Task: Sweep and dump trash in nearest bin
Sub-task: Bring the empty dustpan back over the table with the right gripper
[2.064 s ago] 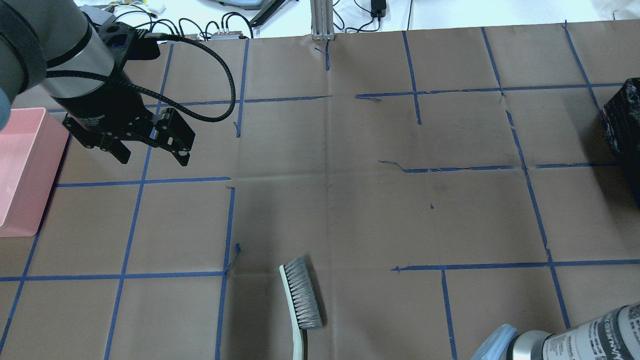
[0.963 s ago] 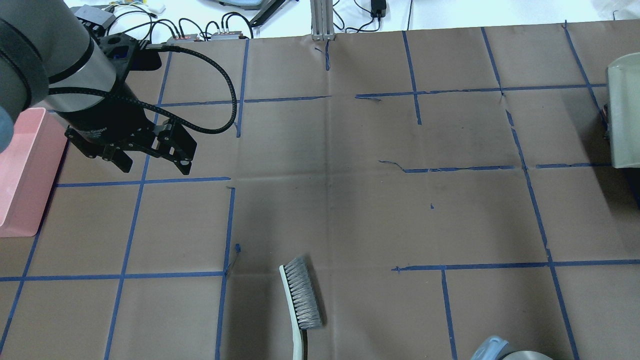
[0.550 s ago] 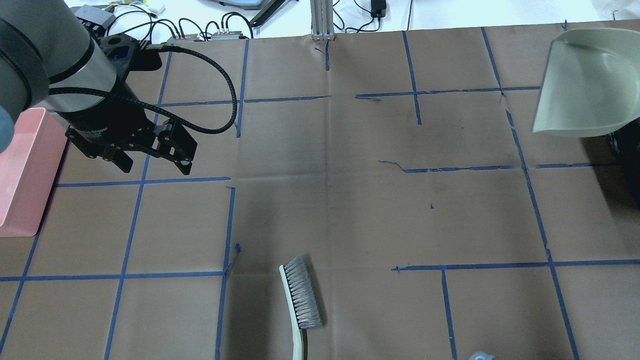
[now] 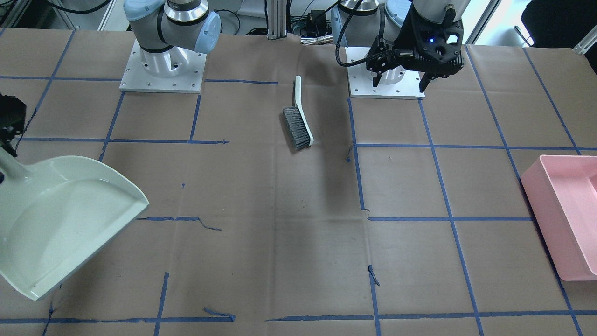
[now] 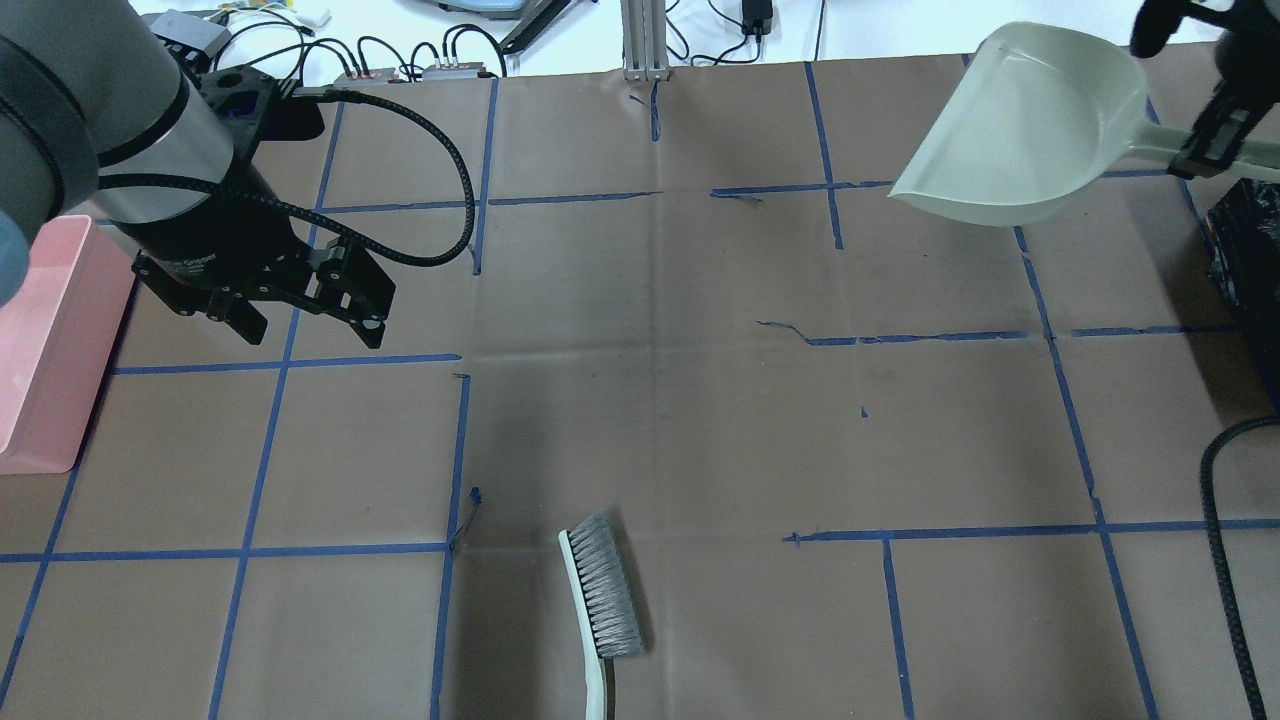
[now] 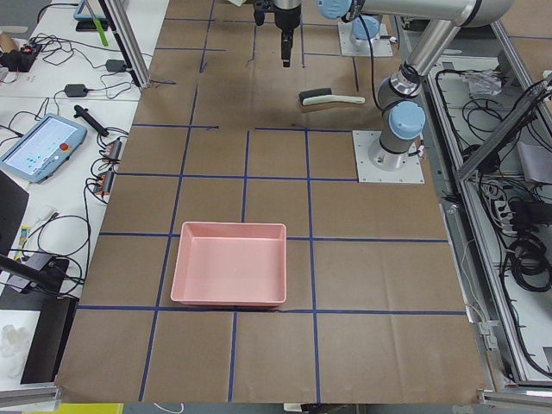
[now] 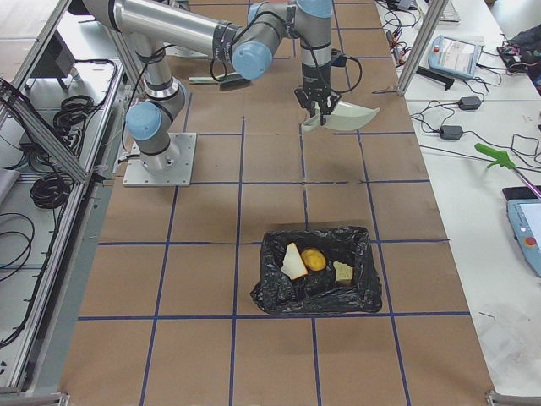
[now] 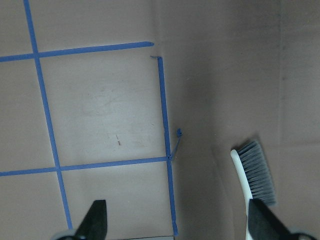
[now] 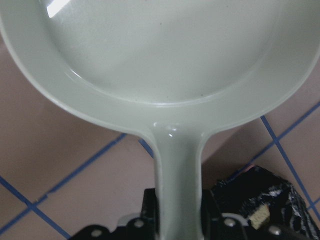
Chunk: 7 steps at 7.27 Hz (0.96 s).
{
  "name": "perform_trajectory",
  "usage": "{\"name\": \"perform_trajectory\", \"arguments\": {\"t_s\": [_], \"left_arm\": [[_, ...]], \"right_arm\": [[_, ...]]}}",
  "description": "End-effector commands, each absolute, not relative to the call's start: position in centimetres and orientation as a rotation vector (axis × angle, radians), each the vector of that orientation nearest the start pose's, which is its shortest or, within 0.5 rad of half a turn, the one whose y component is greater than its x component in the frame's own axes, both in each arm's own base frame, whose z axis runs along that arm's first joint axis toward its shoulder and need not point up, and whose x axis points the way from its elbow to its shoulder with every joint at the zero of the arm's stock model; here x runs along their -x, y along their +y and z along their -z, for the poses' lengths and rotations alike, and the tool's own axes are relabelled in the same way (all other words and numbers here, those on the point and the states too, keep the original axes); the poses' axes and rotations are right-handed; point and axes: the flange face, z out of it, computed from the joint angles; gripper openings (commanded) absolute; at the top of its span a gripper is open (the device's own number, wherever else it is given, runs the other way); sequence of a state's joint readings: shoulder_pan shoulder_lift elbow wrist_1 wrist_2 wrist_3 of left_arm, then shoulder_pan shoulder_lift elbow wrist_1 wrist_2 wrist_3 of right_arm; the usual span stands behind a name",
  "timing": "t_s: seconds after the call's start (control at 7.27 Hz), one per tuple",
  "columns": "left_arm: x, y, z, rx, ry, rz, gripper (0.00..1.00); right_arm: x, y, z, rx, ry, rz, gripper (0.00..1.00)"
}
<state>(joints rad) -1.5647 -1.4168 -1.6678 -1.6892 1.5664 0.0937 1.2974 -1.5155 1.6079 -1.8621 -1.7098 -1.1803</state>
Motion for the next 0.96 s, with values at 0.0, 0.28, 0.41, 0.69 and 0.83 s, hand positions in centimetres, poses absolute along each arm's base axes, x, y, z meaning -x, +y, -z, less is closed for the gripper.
{"name": "perform_trajectory", "arguments": {"t_s": [0.0,0.28,0.41,0.69,0.83], "left_arm": [[13.1,-42.1,-49.8,-0.137,3.146,-0.101,1.00],[13.1,-42.1,-49.8,-0.137,3.146,-0.103,1.00],[13.1,-42.1,-49.8,-0.137,3.146,-0.101,1.00],[13.1,-42.2,-49.6,-0.137,3.146,-0.106,1.00],[13.1,-42.2,-49.6,-0.137,3.146,-0.106,1.00]], "right_arm": [[-3.9,-54.3,-46.4,1.131,3.059,0.161,0.00],[-9.6,-54.6,-44.9,0.934,3.082,0.162,0.00],[-12.8,-54.8,-43.7,0.851,3.095,0.147,0.00],[-19.4,-55.0,-41.1,0.705,3.116,0.116,0.00],[-22.1,-55.1,-40.4,0.644,3.123,0.112,0.00]]}}
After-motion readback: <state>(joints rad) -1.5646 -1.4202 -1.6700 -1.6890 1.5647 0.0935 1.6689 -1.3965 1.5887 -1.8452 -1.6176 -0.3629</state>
